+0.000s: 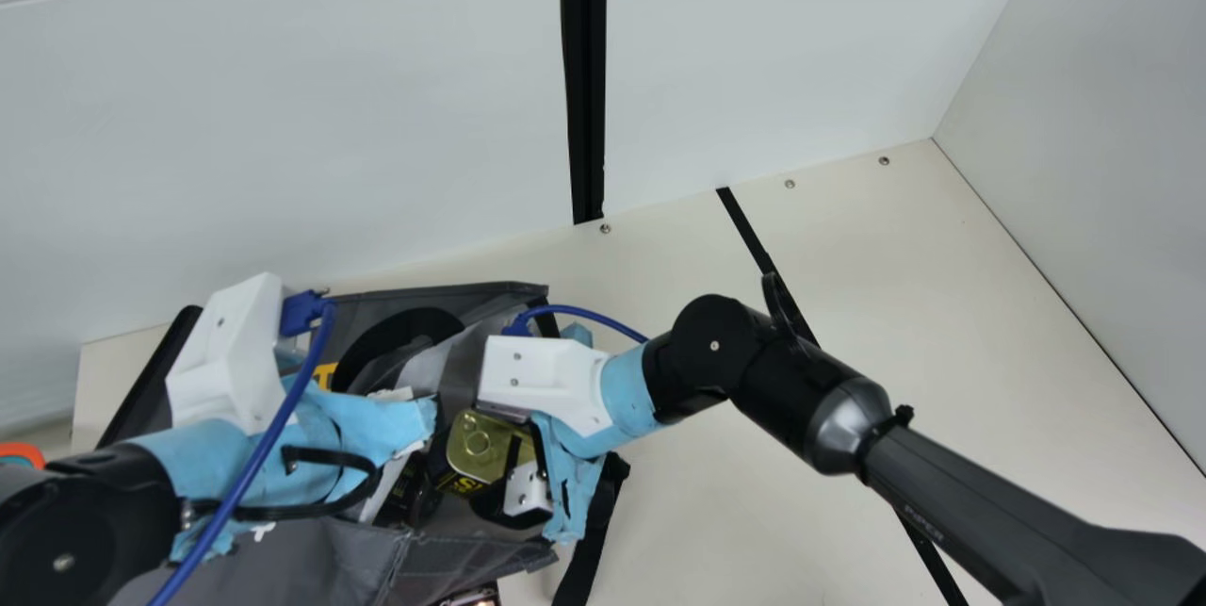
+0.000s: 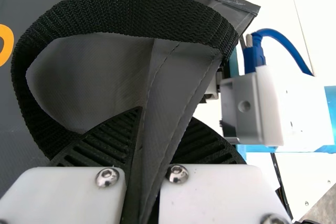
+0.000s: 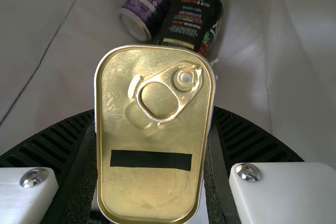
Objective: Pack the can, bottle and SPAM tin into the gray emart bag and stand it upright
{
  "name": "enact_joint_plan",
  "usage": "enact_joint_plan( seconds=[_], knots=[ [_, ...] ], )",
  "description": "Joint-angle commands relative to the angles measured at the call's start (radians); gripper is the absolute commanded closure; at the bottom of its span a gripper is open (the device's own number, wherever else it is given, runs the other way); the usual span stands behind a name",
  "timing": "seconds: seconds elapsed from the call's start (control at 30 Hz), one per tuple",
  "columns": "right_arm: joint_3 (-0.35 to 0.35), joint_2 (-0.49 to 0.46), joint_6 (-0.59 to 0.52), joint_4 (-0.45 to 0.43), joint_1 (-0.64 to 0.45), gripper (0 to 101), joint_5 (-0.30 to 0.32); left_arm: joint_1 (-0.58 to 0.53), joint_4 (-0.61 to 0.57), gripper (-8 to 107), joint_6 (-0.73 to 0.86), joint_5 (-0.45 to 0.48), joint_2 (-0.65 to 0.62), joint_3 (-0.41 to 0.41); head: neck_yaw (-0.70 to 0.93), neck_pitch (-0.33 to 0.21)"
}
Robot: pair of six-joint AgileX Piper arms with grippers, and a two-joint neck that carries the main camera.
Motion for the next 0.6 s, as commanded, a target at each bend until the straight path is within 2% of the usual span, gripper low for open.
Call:
enact_joint_plan(
  seconds=[0.0,0.57],
  knots=[
    [-0.006,0.005,0.004,0.0,0.005,98,-0.002,0.0,0.0,107,0.0,0.0,0.0,0.0,-0.001,-0.023],
    [-0.026,0.022,0.016,0.003,0.019,41,-0.02,0.0,0.0,107,0.0,0.0,0.0,0.0,-0.001,-0.023]
  ],
)
